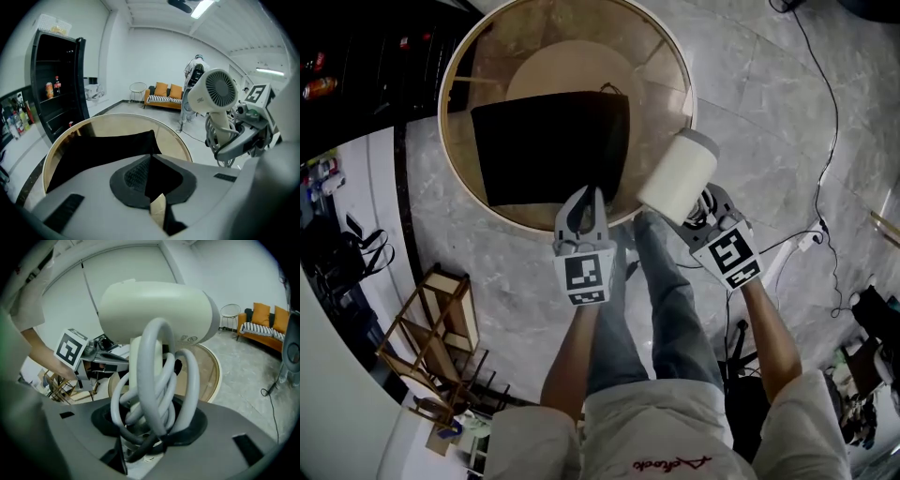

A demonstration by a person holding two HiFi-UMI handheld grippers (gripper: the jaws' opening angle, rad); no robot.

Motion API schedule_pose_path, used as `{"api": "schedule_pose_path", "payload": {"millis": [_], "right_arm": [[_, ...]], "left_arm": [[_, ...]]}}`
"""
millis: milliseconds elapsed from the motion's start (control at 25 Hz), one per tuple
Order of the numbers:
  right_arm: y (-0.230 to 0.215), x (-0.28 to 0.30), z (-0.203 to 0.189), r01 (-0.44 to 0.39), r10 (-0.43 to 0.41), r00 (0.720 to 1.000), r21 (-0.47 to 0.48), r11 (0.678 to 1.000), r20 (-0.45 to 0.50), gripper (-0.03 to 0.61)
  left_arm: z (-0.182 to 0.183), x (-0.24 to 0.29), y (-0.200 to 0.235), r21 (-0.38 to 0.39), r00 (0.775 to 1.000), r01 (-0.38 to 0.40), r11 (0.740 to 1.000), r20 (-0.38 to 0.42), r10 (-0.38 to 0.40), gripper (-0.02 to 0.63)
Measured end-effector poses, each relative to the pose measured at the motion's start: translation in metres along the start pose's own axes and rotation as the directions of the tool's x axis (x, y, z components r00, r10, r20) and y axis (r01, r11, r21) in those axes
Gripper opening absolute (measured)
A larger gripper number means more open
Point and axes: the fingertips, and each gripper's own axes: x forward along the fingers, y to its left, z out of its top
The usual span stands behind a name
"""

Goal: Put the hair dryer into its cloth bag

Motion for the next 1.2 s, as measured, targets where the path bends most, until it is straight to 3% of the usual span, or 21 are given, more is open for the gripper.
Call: {"api": "schedule_pose_path", "payload": {"millis": [360,640,840,1200], "right_arm": [[0.001,0.033,-0.013,-0.075,0.063,0.985,-0.072,0.995,-0.162,0.238],[0.003,0.055,-0.042,-0.112,0.076,0.951,-0.103,0.988,-0.300,0.238],[0.007,0.065,-0.059,-0.143,0.077,0.910,-0.135,0.980,-0.408,0.238],[0.010,0.075,-0.071,-0.227,0.070,0.805,-0.196,0.954,-0.589,0.238]], "left_arm": [[-0.004,-0.006,0.005,-0.032,0.999,0.026,0.999,0.032,-0.025,0.037],[0.005,-0.013,0.010,-0.043,0.995,0.061,0.997,0.088,-0.057,0.037],[0.004,-0.020,0.011,0.006,0.991,0.091,0.996,0.099,-0.091,0.037],[-0.001,-0.028,-0.002,0.097,0.984,0.147,0.984,0.089,-0.156,0.037]]}}
